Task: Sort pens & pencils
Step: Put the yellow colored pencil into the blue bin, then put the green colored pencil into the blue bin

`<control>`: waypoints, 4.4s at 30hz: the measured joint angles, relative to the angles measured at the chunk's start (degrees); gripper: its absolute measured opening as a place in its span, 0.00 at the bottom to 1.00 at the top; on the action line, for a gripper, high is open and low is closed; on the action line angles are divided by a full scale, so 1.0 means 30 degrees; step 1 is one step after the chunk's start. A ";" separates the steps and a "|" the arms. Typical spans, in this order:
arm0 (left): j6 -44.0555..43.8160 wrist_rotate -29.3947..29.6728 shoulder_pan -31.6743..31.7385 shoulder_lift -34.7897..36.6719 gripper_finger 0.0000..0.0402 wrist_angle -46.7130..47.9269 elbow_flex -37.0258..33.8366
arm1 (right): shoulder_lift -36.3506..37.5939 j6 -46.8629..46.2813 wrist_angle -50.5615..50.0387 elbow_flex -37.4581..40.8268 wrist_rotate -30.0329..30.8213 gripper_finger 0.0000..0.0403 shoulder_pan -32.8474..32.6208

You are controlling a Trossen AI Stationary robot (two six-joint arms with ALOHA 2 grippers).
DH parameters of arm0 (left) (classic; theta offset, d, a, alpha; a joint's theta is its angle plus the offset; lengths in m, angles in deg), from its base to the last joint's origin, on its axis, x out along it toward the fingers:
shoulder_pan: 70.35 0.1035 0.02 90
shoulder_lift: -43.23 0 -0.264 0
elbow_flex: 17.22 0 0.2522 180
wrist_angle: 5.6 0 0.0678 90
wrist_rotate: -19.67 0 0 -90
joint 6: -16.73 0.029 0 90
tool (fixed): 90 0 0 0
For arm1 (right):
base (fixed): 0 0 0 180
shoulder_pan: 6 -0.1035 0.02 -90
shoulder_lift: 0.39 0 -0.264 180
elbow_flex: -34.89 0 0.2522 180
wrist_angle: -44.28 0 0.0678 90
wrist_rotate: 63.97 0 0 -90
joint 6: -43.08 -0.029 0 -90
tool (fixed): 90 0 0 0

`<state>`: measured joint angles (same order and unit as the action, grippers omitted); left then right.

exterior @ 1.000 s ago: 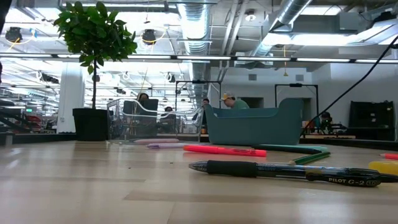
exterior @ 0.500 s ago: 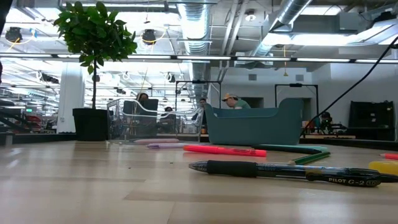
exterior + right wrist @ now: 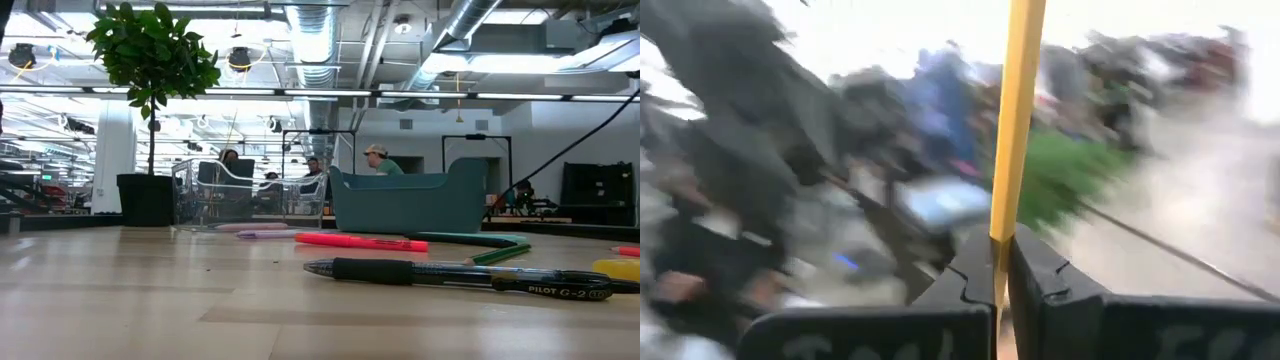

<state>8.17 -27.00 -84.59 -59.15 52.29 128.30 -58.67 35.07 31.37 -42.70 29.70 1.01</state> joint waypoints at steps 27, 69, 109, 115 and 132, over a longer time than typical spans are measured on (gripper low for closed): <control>-1.0857 0.1188 -0.1004 0.1855 0.46 1.5301 0.0170 | -1.2277 0.4609 -1.2271 0.0015 0.3563 0.10 0.8563; -0.7034 -0.4160 -0.1610 -1.5366 0.46 -0.2285 0.0148 | 0.3555 -0.1856 -2.2453 -0.1348 0.1798 0.56 0.4990; -0.7530 -0.2582 -0.2783 -0.8923 0.37 0.1788 0.0282 | 0.3577 -0.3073 -2.2380 -0.1348 0.1864 0.56 0.1543; -0.8074 -0.2900 -0.3775 -0.6411 0.37 0.2591 -0.1413 | 0.3577 -0.3338 -2.2429 -0.1348 0.1842 0.56 0.1543; -0.7912 -0.2372 -0.2561 -0.4877 0.37 -1.5513 -1.4817 | 0.3723 -0.3883 -2.2369 -0.1341 0.1798 0.56 0.1543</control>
<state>-15.57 -34.12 -92.27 -73.78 5.75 83.85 -47.50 23.42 -35.73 -46.72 35.09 5.64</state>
